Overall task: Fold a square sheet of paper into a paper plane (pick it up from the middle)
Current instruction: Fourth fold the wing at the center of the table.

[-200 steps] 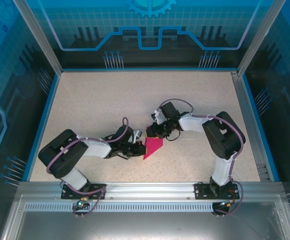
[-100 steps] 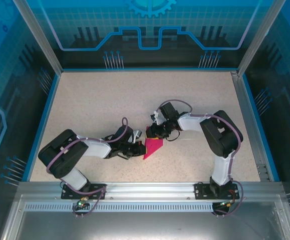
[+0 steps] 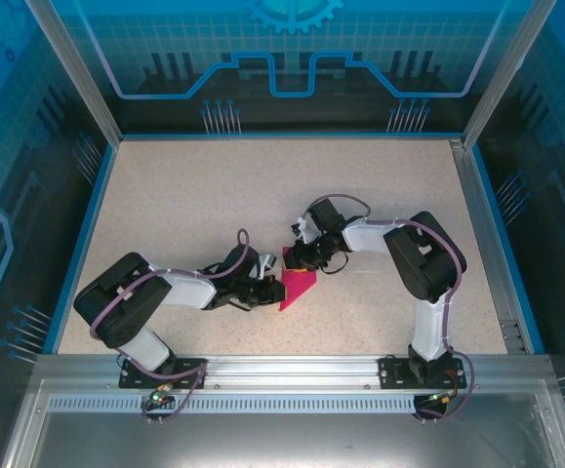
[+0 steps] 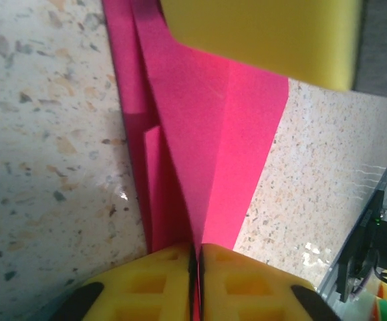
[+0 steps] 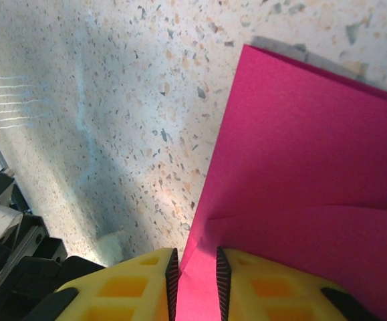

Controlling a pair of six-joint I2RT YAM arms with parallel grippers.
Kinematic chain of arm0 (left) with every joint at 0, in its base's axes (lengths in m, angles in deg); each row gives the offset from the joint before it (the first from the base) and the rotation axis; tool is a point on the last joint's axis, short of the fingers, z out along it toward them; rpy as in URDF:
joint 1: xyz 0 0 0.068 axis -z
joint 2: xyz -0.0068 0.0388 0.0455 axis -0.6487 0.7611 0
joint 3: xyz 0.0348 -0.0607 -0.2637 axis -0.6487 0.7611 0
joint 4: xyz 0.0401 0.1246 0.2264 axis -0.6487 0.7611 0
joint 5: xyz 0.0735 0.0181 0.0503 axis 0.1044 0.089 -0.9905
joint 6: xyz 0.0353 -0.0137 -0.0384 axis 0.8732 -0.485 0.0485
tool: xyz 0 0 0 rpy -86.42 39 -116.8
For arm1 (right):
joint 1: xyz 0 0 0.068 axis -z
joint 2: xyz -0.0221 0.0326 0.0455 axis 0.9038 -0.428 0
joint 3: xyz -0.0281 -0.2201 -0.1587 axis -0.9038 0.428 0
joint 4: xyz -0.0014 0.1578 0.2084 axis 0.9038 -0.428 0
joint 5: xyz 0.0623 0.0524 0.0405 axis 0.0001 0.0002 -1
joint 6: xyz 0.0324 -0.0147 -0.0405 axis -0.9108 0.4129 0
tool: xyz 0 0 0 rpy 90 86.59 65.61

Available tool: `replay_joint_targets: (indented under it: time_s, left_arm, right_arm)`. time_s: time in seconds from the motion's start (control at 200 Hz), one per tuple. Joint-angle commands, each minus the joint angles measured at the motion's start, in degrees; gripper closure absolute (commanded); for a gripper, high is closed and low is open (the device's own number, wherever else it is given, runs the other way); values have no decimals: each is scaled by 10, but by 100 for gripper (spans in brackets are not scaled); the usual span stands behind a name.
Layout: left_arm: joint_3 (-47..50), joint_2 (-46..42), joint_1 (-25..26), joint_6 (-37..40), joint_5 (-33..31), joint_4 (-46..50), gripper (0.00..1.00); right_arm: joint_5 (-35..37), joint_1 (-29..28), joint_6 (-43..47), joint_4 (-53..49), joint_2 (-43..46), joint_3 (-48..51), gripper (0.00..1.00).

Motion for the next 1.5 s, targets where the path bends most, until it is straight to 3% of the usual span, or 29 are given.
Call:
replay_joint_targets:
  time_s: [0.0,0.615,0.805,0.935,1.24,1.496]
  left_arm:
    - [21,-13,-1,3,14,48,83]
    - [18,-70,0,0,32,57,75]
    - [6,-56,0,5,25,73,85]
    - [7,-38,1,3,28,69,100]
    - [14,1,2,-7,28,80,100]
    - [9,20,12,-18,10,159,100]
  right_arm:
    - [45,-5,16,-25,-33,19,76]
    - [45,-6,27,-31,-32,23,77]
    - [45,-6,28,-32,-30,23,77]
    - [47,-6,28,-33,-30,24,77]
    - [55,-6,29,-35,-39,26,77]
    - [72,-6,33,-48,-42,23,77]
